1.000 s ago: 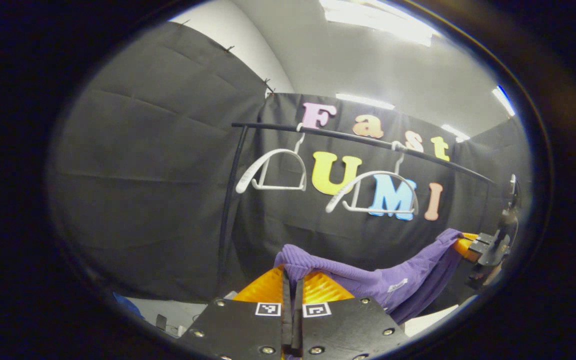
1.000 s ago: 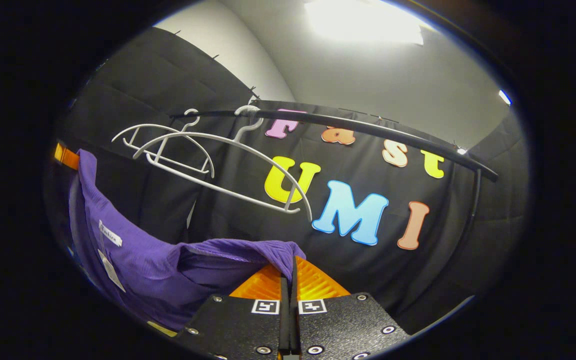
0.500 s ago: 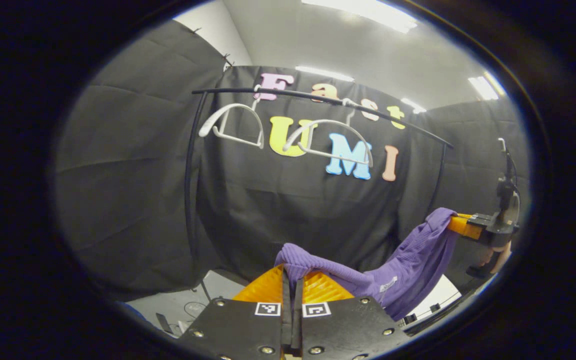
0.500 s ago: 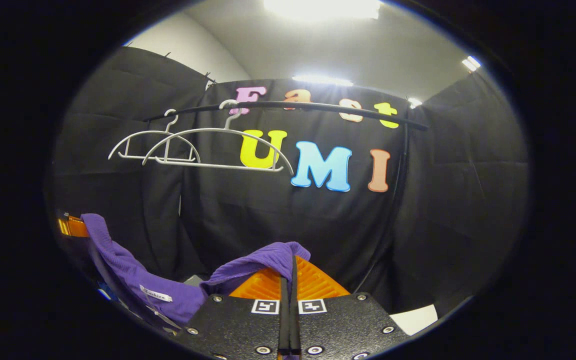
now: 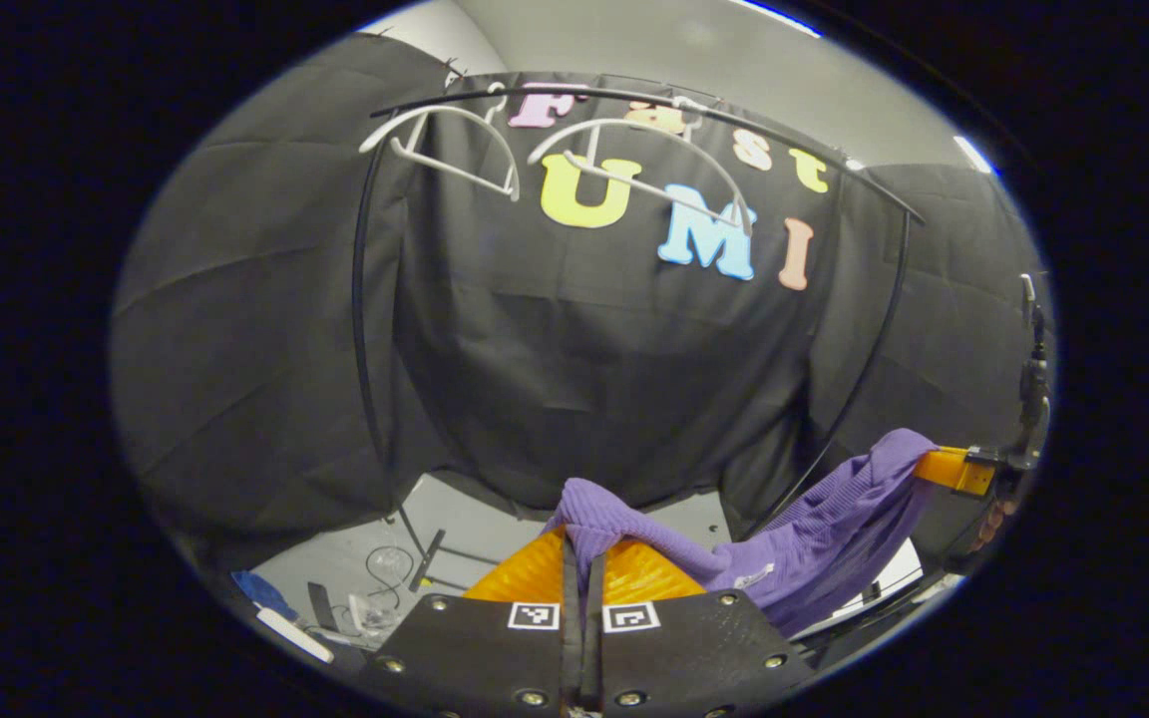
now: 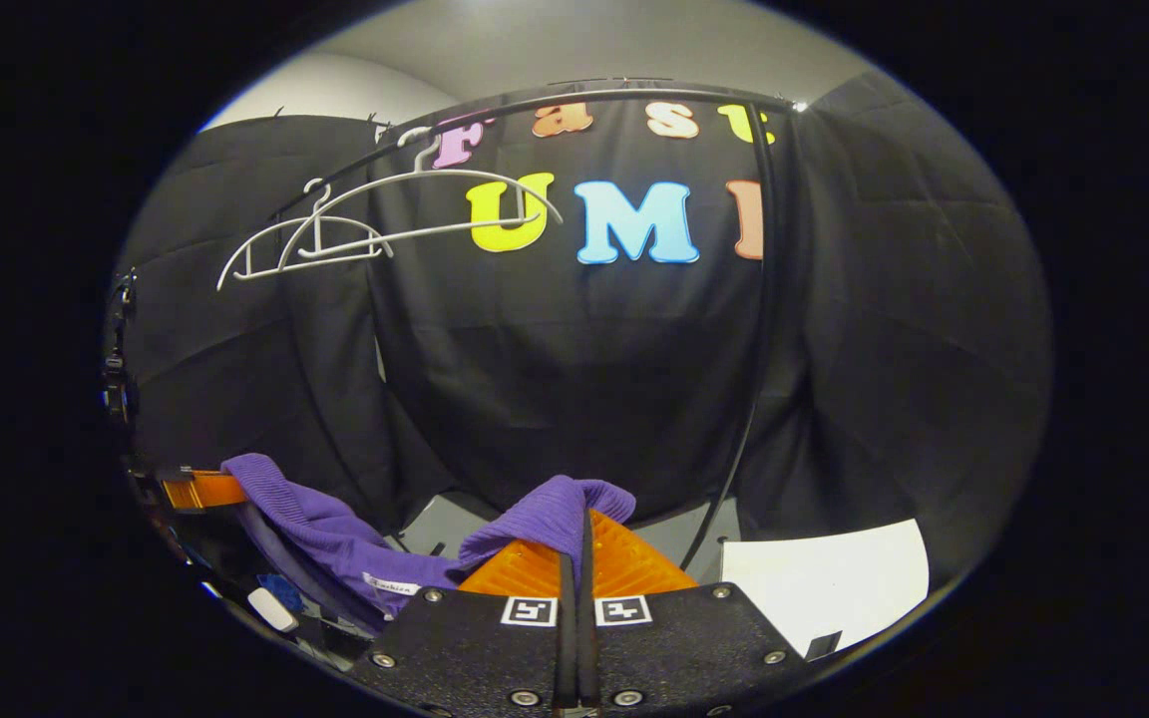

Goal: Grasp the clothes on the hanger with both hands and then place them into the laundry hamper below.

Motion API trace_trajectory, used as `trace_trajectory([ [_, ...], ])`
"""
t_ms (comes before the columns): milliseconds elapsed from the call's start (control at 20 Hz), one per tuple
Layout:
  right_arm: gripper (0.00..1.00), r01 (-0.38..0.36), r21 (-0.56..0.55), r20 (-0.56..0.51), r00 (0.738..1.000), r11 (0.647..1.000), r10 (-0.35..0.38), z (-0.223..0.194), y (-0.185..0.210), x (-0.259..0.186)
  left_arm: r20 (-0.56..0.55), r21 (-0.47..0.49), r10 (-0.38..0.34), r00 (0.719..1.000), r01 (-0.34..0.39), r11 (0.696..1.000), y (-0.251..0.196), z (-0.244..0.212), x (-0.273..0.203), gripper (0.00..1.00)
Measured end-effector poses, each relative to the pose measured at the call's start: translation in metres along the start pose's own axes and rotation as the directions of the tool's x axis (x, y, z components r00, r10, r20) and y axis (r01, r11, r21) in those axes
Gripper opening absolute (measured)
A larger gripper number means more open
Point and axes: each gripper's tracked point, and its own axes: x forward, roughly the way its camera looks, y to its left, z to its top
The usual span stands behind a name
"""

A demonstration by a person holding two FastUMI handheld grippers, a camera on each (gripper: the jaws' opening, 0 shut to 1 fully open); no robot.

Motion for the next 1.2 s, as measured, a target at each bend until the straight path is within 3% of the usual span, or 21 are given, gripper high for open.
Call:
trace_trajectory([
  [200, 0.00, -0.080, 0.049, -0.111, 0.990, 0.996, 0.085, -0.051, 0.016, 0.009, -0.090, 0.011, 0.034, 0.995, -0.033, 0.999, -0.012, -0.041, 0.016, 0.01],
  [450, 0.00, -0.095, 0.051, -0.208, 0.973, 0.994, 0.104, -0.091, 0.038, 0.032, -0.177, 0.056, 0.002, 0.984, 0.008, 0.998, -0.019, -0.087, 0.044, 0.01],
  [650, 0.00, -0.035, 0.096, -0.299, 0.952, 0.995, 0.063, -0.117, 0.052, 0.052, -0.250, 0.091, -0.042, 0.967, 0.067, 0.994, -0.001, -0.114, 0.069, 0.01],
  [800, 0.00, 0.055, 0.142, -0.358, 0.934, 0.988, 0.000, -0.140, 0.054, 0.055, -0.301, 0.142, -0.071, 0.951, 0.119, 0.983, 0.013, -0.135, 0.086, 0.01],
  [900, 0.00, 0.094, 0.151, -0.378, 0.925, 0.984, -0.030, -0.147, 0.054, 0.057, -0.322, 0.141, -0.102, 0.941, 0.155, 0.978, 0.014, -0.142, 0.095, 0.06],
  [1200, 0.00, 0.164, 0.161, -0.410, 0.908, 0.973, -0.085, -0.156, 0.060, 0.062, -0.363, 0.132, -0.148, 0.920, 0.208, 0.969, 0.027, -0.157, 0.115, 0.05],
])
